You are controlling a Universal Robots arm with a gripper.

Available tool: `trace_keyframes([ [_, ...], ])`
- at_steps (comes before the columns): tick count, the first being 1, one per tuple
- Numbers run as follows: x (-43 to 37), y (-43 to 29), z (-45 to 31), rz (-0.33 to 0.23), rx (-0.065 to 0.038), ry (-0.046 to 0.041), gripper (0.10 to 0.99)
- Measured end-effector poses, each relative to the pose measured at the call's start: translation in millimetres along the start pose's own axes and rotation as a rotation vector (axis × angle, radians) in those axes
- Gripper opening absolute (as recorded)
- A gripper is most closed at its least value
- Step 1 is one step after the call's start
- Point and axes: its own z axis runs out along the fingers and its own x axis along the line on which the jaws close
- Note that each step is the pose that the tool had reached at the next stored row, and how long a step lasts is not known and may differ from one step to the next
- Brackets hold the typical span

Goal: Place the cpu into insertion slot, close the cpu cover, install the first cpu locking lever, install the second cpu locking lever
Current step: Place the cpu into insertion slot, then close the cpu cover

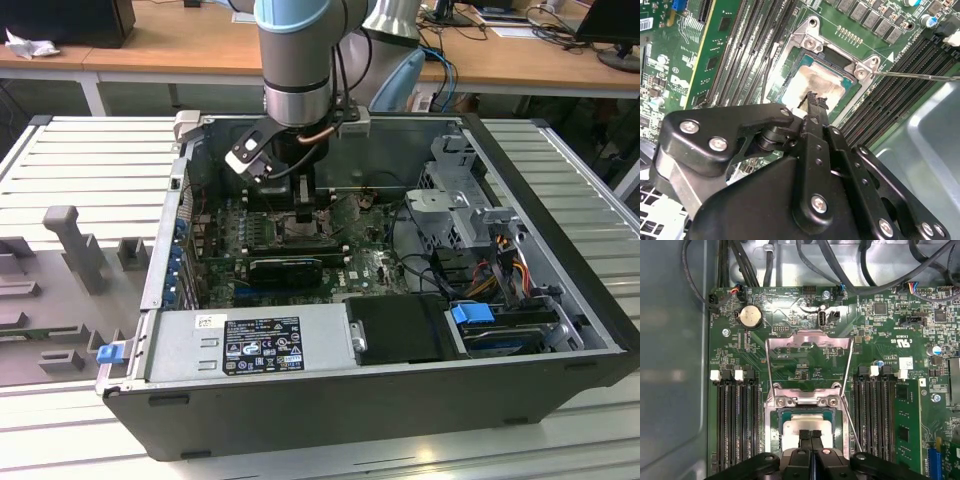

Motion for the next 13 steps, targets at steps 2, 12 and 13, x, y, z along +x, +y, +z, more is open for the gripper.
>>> trace_keyframes([
  [2, 0.0, 0.1, -1.2, 0.000, 0.000, 0.0002, 0.106],
  [12, 0.1, 6.2, -3.9, 0.000, 0.001, -0.0002, 0.106],
  [13, 0.1, 6.7, -3.9, 0.000, 0.001, -0.0002, 0.106],
])
